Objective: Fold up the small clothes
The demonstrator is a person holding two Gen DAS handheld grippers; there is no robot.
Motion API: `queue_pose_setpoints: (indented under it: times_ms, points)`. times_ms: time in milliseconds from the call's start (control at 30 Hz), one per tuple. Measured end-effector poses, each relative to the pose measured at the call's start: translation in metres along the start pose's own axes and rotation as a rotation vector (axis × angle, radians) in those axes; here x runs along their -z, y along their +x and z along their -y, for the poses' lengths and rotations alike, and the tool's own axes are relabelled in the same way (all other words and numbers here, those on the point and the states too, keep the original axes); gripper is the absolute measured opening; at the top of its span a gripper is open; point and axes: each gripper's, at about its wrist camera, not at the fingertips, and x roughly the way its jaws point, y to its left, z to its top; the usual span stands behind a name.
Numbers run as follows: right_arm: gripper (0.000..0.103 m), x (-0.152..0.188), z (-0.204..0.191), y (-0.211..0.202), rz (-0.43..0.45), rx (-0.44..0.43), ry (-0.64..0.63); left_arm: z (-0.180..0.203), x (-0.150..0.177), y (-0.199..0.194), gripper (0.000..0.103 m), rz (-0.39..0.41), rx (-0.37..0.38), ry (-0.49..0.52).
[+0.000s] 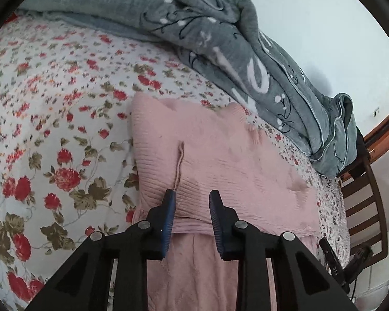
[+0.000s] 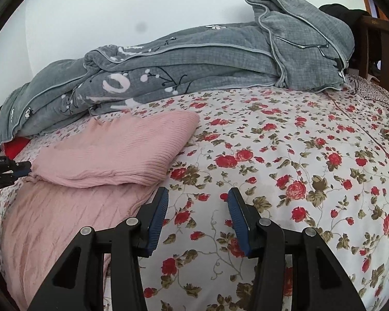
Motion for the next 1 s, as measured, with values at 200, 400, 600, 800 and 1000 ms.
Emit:
queue_pose_setpoints:
  times_ms: [200,400,600,800,1000]
  points:
    - [0.048,0.000,0.002,-0.001,0.002,-0.014,0.011,-0.002,0.007,-0.004,0.051,-0.021,0.064,0.014]
    - [0.048,-0.001,0.003,-0.001,0.005,-0.027,0.025,-0.002,0.005,-0.005,0.055,-0.035,0.082,-0.013]
    - [0.048,-0.001,0.006,-0.001,0.006,-0.039,0.044,0.003,-0.003,0.006,0.048,-0.048,0.111,-0.041]
    - [0.048,-0.001,0.006,-0.001,0.007,-0.037,0.045,0.009,-0.002,0.010,0.040,-0.028,0.146,-0.060]
    - [0.048,-0.001,0.007,-0.001,0.005,-0.038,0.048,0.008,0.000,0.017,0.013,0.018,0.101,-0.050]
